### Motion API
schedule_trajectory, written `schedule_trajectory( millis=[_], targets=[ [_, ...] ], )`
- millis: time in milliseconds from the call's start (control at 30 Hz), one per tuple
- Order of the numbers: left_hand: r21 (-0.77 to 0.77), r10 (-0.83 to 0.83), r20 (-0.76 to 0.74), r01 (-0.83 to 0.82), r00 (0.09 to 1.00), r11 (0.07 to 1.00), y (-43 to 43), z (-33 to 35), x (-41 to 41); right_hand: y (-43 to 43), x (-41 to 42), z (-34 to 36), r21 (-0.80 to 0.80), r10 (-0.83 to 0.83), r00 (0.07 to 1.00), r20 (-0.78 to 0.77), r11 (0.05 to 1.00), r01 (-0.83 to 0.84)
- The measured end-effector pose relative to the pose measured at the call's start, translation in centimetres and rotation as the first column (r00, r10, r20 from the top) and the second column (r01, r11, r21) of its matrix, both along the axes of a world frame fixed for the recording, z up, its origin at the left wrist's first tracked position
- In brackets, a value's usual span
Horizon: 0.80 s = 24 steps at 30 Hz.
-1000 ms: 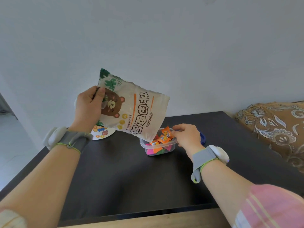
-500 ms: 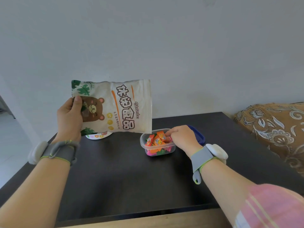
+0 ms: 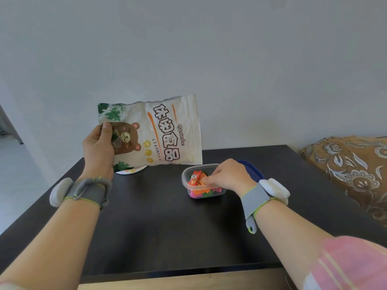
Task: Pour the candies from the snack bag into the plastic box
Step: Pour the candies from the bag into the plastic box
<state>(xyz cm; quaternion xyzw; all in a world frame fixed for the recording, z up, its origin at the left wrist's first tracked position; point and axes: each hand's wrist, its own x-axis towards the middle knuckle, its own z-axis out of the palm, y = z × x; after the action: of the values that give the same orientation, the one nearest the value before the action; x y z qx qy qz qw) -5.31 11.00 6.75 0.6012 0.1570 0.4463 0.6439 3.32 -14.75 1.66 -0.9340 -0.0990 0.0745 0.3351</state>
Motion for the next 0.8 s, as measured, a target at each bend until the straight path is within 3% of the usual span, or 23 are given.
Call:
schedule_trajectory(
  millis=[200,300,433,533,633,800],
  targets=[
    [0.000,0.000,0.000,0.000,1.000,1.000,-0.5,0.0,0.2,-0.7,-0.4,0.4,0.280,-0.044,0.999,-0.007,0.959,0.044],
    [-0.001,0.001,0.002,-0.001,1.000,1.000,-0.1,0.0,0.2,-0.9,0.0,0.8,0.187,-0.098,0.995,-0.002,0.978,0.097],
    [-0.003,-0.007,0.007,0.007,1.000,1.000,-0.2,-0.1,0.4,-0.1,0.1,1.2,-0.134,0.046,0.993,-0.109,0.989,-0.060],
    [-0.011,-0.030,0.009,0.031,0.999,0.999,-0.2,-0.2,0.5,0.1,0.6,1.0,-0.183,0.090,0.985,-0.145,0.976,-0.116],
    [-0.005,-0.046,0.020,0.046,0.999,0.999,0.3,-0.3,0.4,0.1,1.2,0.6,-0.217,0.063,0.995,-0.077,0.973,-0.078],
    [-0.018,-0.025,0.012,0.025,1.000,1.000,-0.1,0.1,0.2,0.2,0.7,1.5,-0.081,-0.009,0.995,0.099,0.997,0.017]
  ],
)
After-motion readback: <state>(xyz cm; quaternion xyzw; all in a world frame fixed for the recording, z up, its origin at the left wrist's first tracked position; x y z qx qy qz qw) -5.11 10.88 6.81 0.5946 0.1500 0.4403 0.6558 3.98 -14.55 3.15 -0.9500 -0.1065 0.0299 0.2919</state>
